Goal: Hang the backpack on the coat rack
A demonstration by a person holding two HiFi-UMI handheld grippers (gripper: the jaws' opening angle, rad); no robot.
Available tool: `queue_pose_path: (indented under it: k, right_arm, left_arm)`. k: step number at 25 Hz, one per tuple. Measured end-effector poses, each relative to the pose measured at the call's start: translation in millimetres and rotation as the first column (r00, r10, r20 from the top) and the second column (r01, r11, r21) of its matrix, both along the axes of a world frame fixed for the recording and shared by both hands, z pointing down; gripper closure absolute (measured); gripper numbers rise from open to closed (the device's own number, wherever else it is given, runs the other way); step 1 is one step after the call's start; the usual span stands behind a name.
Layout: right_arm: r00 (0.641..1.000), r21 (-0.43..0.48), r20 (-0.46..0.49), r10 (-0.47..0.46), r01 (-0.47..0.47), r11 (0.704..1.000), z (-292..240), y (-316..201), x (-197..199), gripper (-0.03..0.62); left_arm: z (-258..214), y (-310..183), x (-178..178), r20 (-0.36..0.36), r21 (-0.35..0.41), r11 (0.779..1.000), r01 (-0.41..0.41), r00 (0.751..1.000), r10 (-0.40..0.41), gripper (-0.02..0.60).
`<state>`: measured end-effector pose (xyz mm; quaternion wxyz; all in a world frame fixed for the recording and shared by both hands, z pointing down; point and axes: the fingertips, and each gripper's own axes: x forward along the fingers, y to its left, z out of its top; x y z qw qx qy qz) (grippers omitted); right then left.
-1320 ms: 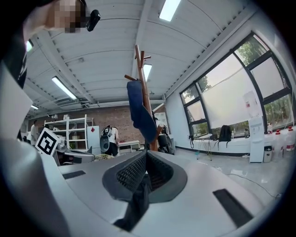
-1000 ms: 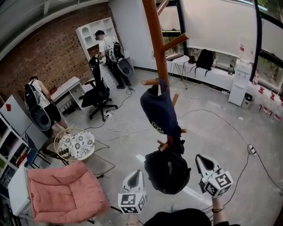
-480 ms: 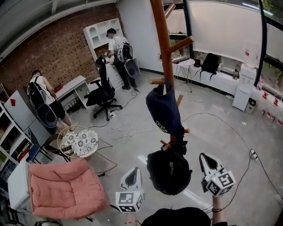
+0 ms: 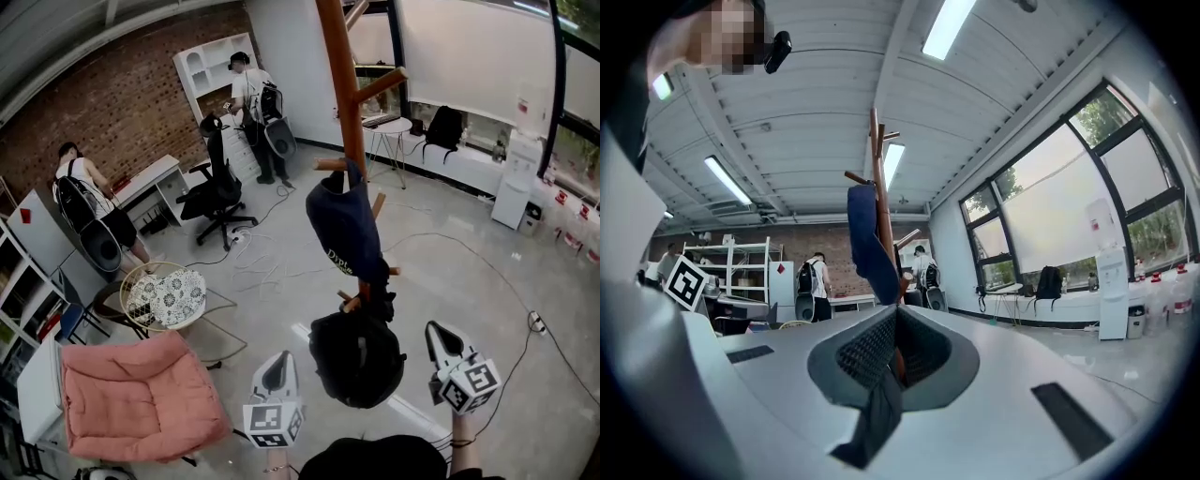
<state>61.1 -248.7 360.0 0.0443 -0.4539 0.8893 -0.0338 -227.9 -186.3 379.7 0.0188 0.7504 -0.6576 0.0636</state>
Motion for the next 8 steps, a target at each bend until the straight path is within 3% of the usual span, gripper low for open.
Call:
queue_pose_path:
  k: [8]
  right_arm:
    - [1.000,-0.013,0.003,-0.003,0.003,1.000,5.3,-2.6,3.6,0.582]
  left_arm:
    - [9.5,-3.5,0.6,0.029,-0.022,1.000,0.015,0.999,-0.015,0.566]
